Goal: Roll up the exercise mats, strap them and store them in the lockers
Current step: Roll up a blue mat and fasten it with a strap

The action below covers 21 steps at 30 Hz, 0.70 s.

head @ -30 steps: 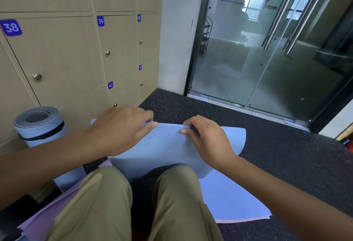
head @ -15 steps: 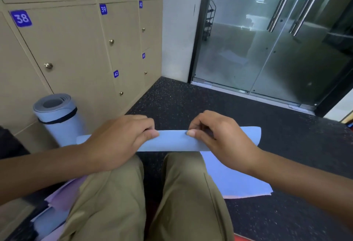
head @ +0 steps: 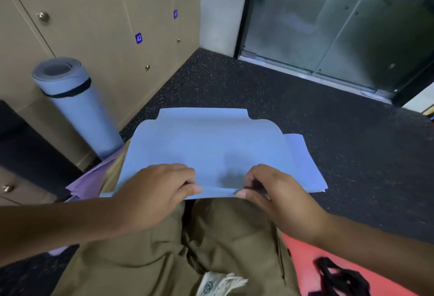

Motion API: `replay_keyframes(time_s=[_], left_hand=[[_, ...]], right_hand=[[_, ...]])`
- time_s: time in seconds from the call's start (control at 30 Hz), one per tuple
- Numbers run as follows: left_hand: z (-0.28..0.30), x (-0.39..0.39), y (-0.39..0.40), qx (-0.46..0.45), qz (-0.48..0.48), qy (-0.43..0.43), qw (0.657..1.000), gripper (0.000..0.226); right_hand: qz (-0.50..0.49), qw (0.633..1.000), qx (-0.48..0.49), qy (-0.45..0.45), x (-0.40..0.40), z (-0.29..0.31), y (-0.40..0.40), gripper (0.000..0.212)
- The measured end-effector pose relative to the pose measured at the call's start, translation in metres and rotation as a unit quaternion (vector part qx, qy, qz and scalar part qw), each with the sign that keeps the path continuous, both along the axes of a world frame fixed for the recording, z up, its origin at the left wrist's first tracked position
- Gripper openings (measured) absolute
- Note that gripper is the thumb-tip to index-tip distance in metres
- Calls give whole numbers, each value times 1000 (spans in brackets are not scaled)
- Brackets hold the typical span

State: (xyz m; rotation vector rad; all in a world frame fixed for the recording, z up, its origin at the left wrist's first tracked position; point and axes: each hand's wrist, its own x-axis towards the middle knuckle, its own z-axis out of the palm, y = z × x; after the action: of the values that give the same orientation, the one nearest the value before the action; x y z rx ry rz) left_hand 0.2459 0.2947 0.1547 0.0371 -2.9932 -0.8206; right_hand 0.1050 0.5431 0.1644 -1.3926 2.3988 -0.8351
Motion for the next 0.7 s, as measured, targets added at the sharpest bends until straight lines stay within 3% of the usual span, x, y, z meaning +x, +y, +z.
replay_keyframes(time_s=[0.2, 0.53, 0.7], left_hand=[[-10, -3, -5, 75, 26, -14, 997, 37], [-20, -2, -12, 232, 91, -94, 964, 31], [-23, -8, -21, 282, 100, -125, 946, 34]], right_hand=[[-4, 997, 25, 74, 3, -4, -7, 33], [-72, 979, 66, -176, -19, -3, -29, 29], [-90, 981, 31, -169, -25, -9, -43, 26]])
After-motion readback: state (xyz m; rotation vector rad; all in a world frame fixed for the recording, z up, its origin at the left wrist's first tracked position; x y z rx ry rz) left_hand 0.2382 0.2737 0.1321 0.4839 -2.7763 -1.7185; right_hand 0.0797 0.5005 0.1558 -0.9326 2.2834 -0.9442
